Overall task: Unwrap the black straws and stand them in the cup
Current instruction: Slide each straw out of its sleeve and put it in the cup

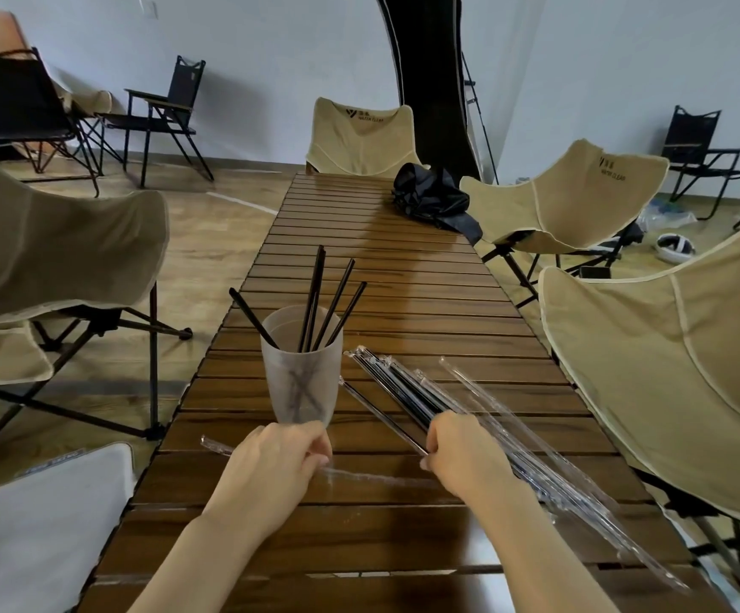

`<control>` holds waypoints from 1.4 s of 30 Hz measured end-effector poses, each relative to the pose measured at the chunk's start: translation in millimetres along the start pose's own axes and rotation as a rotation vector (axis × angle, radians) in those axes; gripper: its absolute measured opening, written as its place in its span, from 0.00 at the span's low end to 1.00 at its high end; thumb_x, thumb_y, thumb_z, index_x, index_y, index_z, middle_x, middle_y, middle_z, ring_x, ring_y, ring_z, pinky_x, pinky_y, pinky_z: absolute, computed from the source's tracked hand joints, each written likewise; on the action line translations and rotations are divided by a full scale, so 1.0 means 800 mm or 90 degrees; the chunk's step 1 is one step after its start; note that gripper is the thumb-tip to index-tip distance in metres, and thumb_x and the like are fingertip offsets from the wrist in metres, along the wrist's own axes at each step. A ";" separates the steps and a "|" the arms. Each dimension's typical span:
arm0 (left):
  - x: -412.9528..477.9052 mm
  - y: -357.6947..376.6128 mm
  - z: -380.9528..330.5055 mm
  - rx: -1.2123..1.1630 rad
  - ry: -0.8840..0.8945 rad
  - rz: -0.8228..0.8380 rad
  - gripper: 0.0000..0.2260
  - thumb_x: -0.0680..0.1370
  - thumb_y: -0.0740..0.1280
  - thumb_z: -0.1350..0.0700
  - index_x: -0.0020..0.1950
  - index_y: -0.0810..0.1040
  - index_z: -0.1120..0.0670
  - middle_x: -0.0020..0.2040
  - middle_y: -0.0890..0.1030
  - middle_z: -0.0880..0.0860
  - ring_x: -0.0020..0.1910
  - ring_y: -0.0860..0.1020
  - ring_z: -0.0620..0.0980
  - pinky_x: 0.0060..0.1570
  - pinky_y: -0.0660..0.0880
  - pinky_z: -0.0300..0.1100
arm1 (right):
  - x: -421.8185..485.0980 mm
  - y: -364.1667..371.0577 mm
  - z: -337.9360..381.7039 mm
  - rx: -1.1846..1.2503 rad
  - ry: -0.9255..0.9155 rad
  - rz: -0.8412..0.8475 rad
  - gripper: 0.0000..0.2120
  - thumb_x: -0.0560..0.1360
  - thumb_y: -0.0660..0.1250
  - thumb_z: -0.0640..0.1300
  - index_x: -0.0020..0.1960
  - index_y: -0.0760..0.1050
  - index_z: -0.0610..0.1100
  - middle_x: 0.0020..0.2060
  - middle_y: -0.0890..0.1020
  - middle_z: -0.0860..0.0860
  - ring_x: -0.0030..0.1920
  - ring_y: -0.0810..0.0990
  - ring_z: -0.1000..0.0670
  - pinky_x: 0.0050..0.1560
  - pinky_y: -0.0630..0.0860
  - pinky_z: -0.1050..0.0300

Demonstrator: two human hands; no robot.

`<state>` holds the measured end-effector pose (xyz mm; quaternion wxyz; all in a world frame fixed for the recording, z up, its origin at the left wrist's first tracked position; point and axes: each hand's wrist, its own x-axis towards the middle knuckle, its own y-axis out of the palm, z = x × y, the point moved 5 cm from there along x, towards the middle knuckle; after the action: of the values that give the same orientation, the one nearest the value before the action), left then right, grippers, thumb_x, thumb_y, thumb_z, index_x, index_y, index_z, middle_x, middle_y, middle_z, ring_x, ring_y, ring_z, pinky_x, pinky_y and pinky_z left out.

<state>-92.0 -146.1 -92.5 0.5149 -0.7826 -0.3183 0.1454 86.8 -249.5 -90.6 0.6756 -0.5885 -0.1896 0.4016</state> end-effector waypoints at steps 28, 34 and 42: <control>0.019 0.015 -0.084 -0.704 -0.272 -0.112 0.07 0.80 0.61 0.49 0.56 0.76 0.45 0.49 0.83 0.43 0.47 0.81 0.40 0.47 0.77 0.37 | -0.015 -0.078 -0.047 0.328 -0.156 0.000 0.07 0.73 0.70 0.38 0.45 0.76 0.49 0.37 0.85 0.52 0.32 0.82 0.56 0.36 0.77 0.66; 0.017 0.013 -0.094 -0.858 -0.395 -0.174 0.03 0.78 0.65 0.50 0.49 0.78 0.46 0.44 0.85 0.44 0.45 0.83 0.42 0.40 0.77 0.37 | -0.026 -0.079 -0.062 0.359 -0.148 0.033 0.09 0.69 0.74 0.35 0.44 0.78 0.46 0.36 0.85 0.49 0.33 0.84 0.51 0.39 0.78 0.61; 0.000 0.003 -0.104 -0.899 -0.433 -0.182 0.11 0.78 0.64 0.48 0.50 0.76 0.55 0.42 0.80 0.54 0.44 0.80 0.50 0.47 0.79 0.45 | -0.039 -0.088 -0.067 0.391 -0.174 0.071 0.09 0.69 0.74 0.35 0.42 0.80 0.47 0.36 0.85 0.50 0.37 0.84 0.49 0.43 0.80 0.58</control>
<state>-44.8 -205.7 -58.7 -0.2141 -0.7882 -0.5723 0.0726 129.6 -307.1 -29.6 0.7667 -0.3076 -0.1158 0.5515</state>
